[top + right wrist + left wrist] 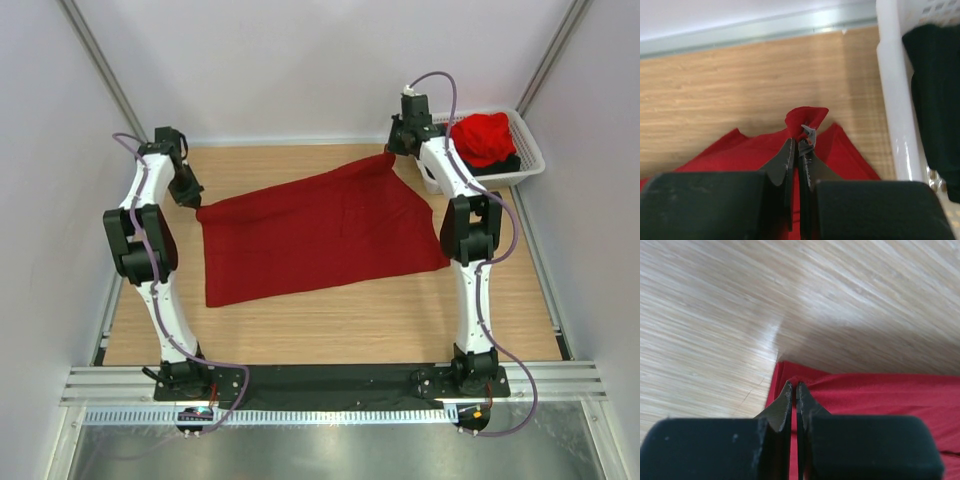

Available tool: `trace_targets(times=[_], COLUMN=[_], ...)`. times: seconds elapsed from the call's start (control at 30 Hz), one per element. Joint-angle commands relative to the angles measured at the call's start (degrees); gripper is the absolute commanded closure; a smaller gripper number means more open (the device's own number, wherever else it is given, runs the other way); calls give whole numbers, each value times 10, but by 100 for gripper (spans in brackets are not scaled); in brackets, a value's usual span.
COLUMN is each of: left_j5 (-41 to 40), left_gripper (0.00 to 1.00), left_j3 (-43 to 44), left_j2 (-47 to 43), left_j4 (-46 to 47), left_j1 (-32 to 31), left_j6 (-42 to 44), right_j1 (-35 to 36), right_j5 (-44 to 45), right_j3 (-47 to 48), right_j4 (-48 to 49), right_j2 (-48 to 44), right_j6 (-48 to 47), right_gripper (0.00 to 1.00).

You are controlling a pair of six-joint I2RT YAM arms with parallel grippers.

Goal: Fold and stack the t-shirts
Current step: Fold the tshirt

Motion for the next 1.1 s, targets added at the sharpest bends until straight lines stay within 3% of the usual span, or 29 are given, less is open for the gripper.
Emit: trace_targets(times=[0.0,0.67,1.07], left_j5=[-5,-74,-91], left_gripper=[100,100,100], left_j3=[-14,-167,-210], left_j2=[-49,-157,-158], left_j4=[-5,-4,13], left_j1=[-3,-57,-57], left_j6=[-9,-11,-14], right_j1=[1,-18,-24], right_j5=[2,34,29], right_j3=[-19,-298,-361], right_j4=[-32,-38,-33], right_j2=[-64,-243,-265], right_j6=[3,14,6], right_gripper=[99,99,99])
